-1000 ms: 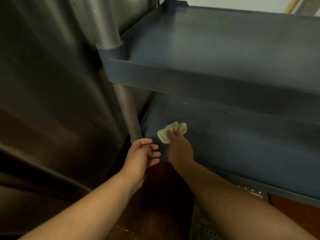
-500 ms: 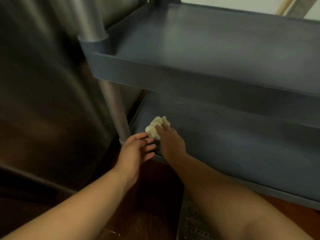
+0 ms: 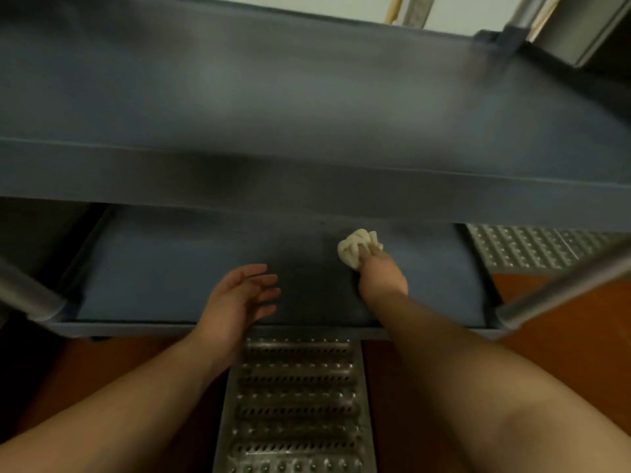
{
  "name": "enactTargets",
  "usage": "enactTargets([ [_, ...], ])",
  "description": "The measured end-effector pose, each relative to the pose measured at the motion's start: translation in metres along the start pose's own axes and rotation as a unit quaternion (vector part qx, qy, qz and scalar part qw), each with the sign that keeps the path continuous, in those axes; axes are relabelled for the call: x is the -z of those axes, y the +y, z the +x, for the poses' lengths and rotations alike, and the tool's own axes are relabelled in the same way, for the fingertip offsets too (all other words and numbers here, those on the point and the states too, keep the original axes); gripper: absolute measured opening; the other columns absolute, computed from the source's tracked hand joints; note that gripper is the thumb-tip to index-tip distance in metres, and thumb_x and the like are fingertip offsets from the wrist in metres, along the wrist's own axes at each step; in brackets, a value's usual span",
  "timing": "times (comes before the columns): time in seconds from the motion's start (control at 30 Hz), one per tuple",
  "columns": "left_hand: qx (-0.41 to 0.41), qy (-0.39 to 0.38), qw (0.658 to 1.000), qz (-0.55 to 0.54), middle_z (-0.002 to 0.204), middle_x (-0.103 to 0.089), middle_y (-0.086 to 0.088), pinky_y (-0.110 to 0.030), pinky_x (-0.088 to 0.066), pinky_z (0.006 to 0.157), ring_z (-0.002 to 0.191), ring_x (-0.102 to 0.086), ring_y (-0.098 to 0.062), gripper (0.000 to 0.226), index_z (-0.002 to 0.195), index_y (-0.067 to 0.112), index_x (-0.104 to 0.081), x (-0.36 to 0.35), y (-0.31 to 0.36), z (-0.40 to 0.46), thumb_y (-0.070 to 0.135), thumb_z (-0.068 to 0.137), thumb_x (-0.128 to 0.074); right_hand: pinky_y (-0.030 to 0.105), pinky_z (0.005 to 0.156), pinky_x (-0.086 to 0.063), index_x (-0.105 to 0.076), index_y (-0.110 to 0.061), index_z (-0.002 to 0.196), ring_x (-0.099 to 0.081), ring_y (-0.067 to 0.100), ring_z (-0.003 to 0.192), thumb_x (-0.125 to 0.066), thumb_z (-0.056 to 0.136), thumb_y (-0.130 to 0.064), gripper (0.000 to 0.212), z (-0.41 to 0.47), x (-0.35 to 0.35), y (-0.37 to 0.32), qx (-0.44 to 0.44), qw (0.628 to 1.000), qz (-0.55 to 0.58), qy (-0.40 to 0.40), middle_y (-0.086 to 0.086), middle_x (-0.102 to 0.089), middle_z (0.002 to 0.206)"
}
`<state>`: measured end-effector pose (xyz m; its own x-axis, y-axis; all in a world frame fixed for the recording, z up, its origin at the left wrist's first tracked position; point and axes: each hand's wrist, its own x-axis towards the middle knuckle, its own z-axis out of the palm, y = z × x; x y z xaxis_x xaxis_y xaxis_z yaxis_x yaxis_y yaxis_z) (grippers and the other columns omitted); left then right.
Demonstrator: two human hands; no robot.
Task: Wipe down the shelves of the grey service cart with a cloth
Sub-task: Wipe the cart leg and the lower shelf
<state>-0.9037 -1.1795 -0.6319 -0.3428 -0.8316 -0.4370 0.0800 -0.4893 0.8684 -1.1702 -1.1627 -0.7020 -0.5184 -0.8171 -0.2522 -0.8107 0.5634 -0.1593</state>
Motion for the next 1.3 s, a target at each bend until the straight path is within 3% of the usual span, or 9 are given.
enactTargets([
  [0.13,0.018,-0.042,0.999,0.019,0.113,-0.065,-0.020,-0.047,-0.051,0.087,0.093,-0.065,-0.030,0.036,0.118,0.005,-0.057,-0.059,-0.020,0.000,-0.007,0.091,-0.037,0.044,0.113,-0.034,-0.029,-0.024,0.152,-0.031,0.033,0.143,-0.046,0.092,-0.002,0.066,0.000,0.011,0.090,-0.054,0.998,0.014,0.038,0.006,-0.024,0.161],
  [0.3,0.013,-0.054,0.998,0.014,0.110,-0.069,-0.015,-0.047,-0.054,0.087,0.095,-0.067,-0.031,0.031,0.112,0.008,-0.061,-0.102,-0.030,0.008,-0.005,0.090,-0.043,0.045,0.115,-0.033,-0.031,-0.024,0.152,-0.030,0.034,0.144,-0.042,0.092,0.001,0.066,-0.006,0.022,0.155,-0.115,0.991,0.028,0.064,0.007,-0.022,0.162],
  [0.5,0.018,-0.059,0.998,0.004,0.109,-0.070,-0.014,-0.046,-0.055,0.084,0.096,-0.067,-0.030,0.031,0.111,0.009,-0.062,-0.117,-0.035,0.016,-0.005,0.087,-0.048,0.044,0.106,-0.039,-0.037,-0.021,0.148,-0.040,0.040,0.135,-0.046,0.087,0.003,0.066,-0.014,0.027,0.182,-0.142,0.982,0.069,0.103,0.009,-0.027,0.159],
  [0.63,0.012,-0.049,0.999,-0.013,0.111,-0.068,-0.017,-0.046,-0.053,0.085,0.096,-0.065,-0.032,0.030,0.111,0.008,-0.060,-0.097,-0.026,0.017,-0.005,0.090,-0.044,0.042,0.110,-0.035,-0.042,-0.025,0.146,-0.038,0.035,0.139,-0.046,0.086,0.006,0.067,-0.015,0.028,0.175,-0.162,0.975,0.106,0.111,0.002,-0.026,0.162],
  [0.77,0.007,-0.025,1.000,-0.012,0.113,-0.066,-0.016,-0.043,-0.054,0.084,0.097,-0.065,-0.030,0.036,0.114,0.008,-0.058,-0.059,-0.013,0.019,-0.007,0.089,-0.038,0.046,0.112,-0.035,-0.040,-0.033,0.146,-0.040,0.036,0.137,-0.044,0.090,-0.001,0.065,-0.010,0.022,0.139,-0.179,0.972,0.103,0.109,-0.004,-0.026,0.162],
  [0.93,-0.001,-0.007,1.000,-0.018,0.114,-0.065,-0.016,-0.044,-0.053,0.087,0.097,-0.064,-0.030,0.040,0.118,0.007,-0.055,-0.006,0.006,0.014,-0.009,0.087,-0.036,0.045,0.110,-0.035,-0.037,-0.031,0.149,-0.039,0.037,0.135,-0.046,0.092,-0.006,0.063,-0.006,0.007,0.065,-0.134,0.983,0.088,0.087,-0.003,-0.025,0.162],
  [1.13,-0.022,0.043,0.998,-0.027,0.110,-0.067,-0.012,-0.036,-0.054,0.074,0.094,-0.067,-0.025,0.035,0.116,0.011,-0.055,0.079,0.025,0.005,-0.004,0.090,-0.037,0.044,0.102,-0.045,-0.030,-0.027,0.151,-0.046,0.032,0.132,-0.055,0.090,-0.006,0.070,-0.009,-0.022,-0.076,-0.055,0.997,0.047,0.026,0.000,-0.031,0.158],
  [1.3,-0.031,0.120,0.991,-0.051,0.108,-0.069,-0.012,-0.038,-0.055,0.075,0.095,-0.068,-0.027,0.031,0.107,0.014,-0.057,0.150,0.039,-0.009,-0.004,0.089,-0.039,0.044,0.102,-0.046,-0.028,-0.032,0.153,-0.045,0.029,0.133,-0.056,0.092,-0.007,0.071,-0.038,-0.051,-0.215,0.060,0.997,0.045,0.014,0.003,-0.034,0.156],
])
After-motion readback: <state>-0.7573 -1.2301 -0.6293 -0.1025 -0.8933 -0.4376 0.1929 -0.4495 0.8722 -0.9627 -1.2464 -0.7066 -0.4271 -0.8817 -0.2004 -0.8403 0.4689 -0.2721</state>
